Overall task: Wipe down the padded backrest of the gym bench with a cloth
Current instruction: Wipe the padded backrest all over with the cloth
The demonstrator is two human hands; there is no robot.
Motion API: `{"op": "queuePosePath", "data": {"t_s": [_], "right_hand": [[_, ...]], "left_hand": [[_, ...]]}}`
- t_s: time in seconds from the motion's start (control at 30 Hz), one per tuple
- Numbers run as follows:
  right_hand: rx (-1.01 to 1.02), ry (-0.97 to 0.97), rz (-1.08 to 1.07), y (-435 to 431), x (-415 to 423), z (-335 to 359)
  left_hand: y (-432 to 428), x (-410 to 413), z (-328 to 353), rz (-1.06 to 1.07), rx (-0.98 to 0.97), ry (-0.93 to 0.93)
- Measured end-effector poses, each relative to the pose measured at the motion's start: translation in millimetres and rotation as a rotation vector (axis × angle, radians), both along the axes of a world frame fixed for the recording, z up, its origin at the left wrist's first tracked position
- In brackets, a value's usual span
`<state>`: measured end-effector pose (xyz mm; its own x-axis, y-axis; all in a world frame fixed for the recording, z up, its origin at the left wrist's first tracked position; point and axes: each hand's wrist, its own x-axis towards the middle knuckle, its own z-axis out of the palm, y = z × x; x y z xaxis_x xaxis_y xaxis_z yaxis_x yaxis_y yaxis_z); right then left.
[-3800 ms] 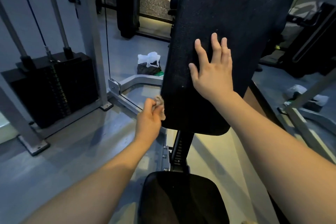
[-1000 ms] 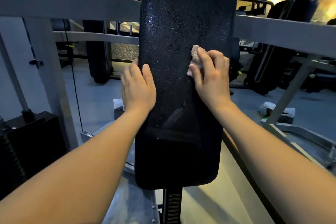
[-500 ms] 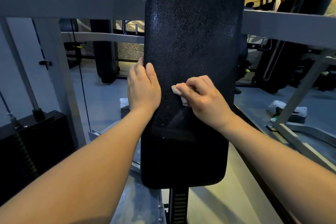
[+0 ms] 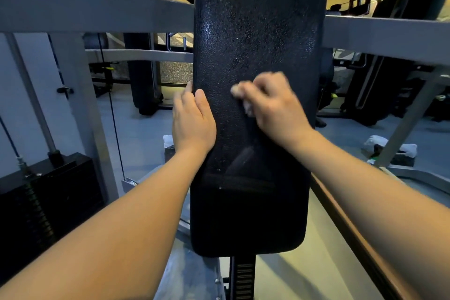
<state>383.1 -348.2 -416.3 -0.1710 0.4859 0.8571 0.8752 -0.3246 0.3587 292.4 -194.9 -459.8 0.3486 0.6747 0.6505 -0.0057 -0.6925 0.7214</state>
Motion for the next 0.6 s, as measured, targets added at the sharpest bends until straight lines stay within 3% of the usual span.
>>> {"op": "queuePosePath", "data": {"t_s": [0.1,0.17,0.23,0.33,0.43,0.5,0.6], "right_hand": [[0.307,0.143,-0.175,16.7,18.9,51.6],[0.366,0.207,-0.182,31.1,16.2,56.6],[0.287,0.197,-0.094,36.3,2.3,35.4],[-0.005,0.103,0.055,17.9,-14.8,-3.2],[-0.195,-0.091,0.033,1.8,-5.3,12.0],[-0.085,-0.131,-0.046,5.7,10.1,40.6],[0.245,0.070,-0.183,22.2,24.1,81.8]], "left_hand": [[-1.1,-0.9,0.4,0.010,-0.006,-0.004],[-2.1,-1.7,1.3,0.015,-0.003,-0.001],[-2.3,-2.2,1.5,0.015,0.001,0.011],[-2.1,-2.3,1.7,0.022,0.012,0.025],[-2.2,-2.8,1.5,0.020,0.010,0.026],[-2.5,-3.7,1.3,0.018,0.016,0.027],[-2.9,-4.0,0.6,0.020,0.024,0.031]]}}
